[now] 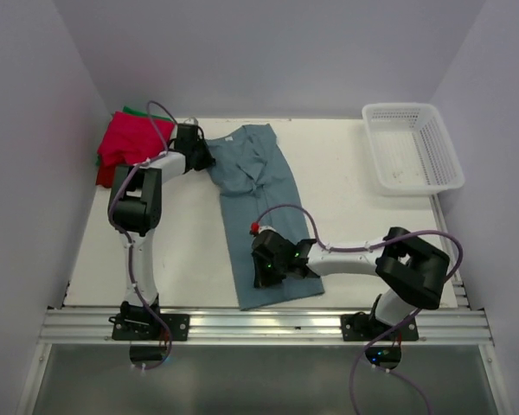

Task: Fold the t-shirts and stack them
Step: Fold the tshirt

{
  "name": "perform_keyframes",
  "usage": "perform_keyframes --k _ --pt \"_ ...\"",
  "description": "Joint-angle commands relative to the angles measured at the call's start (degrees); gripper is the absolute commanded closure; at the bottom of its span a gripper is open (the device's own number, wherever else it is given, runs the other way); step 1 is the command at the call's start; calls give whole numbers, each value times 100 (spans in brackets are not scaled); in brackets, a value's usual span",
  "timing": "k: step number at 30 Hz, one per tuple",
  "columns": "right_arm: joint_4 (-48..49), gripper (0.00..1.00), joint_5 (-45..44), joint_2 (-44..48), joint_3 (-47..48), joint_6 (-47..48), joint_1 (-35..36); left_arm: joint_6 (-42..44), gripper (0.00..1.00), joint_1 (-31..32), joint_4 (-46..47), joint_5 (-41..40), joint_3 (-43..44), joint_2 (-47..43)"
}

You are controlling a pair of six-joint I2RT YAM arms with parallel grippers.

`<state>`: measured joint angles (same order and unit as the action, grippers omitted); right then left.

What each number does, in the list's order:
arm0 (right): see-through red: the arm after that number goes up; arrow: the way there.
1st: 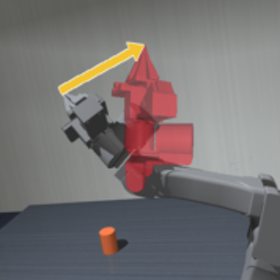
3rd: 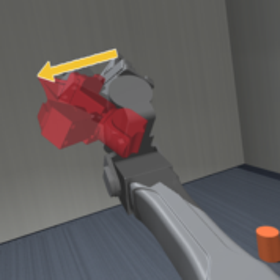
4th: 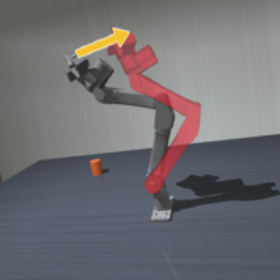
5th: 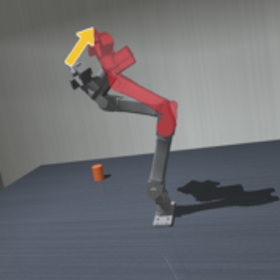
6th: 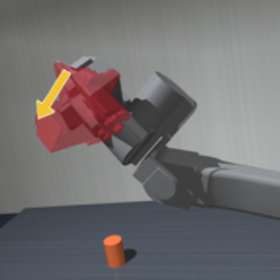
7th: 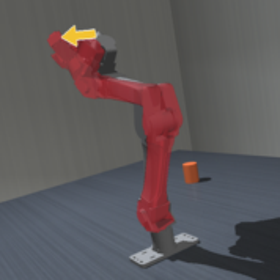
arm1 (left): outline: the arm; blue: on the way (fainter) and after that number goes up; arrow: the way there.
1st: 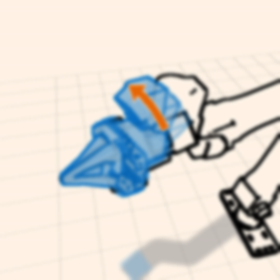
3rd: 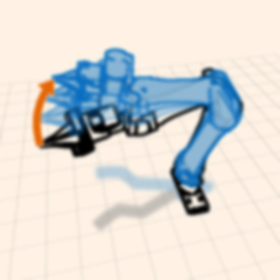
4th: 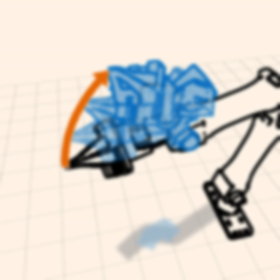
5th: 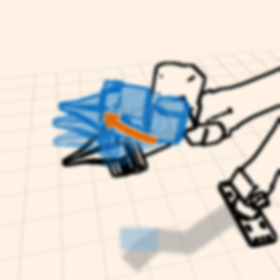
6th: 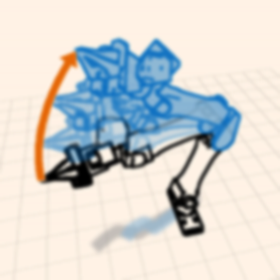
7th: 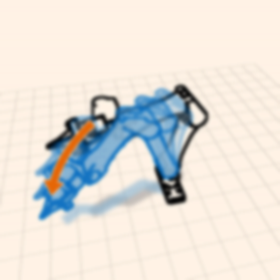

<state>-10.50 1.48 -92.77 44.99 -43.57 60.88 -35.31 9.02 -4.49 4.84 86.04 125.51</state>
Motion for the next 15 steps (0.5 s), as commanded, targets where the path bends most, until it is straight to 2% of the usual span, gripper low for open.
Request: perform_keyframes --k 1,7,10,15 --pt "-682 100 986 -566 -448 -748 843 288 100 -84 -298 482 448 421" --pt "-742 100 925 -724 -167 -1241 1830 288 100 -190 -298 868 1063 869" --pt "-944 100 732 -821 123 -1180 1962 288 100 -207 -228 1140 1309 1054" --pt "-1691 100 -22 -717 1080 -443 1954 323 100 -216 149 1659 1591 1177"
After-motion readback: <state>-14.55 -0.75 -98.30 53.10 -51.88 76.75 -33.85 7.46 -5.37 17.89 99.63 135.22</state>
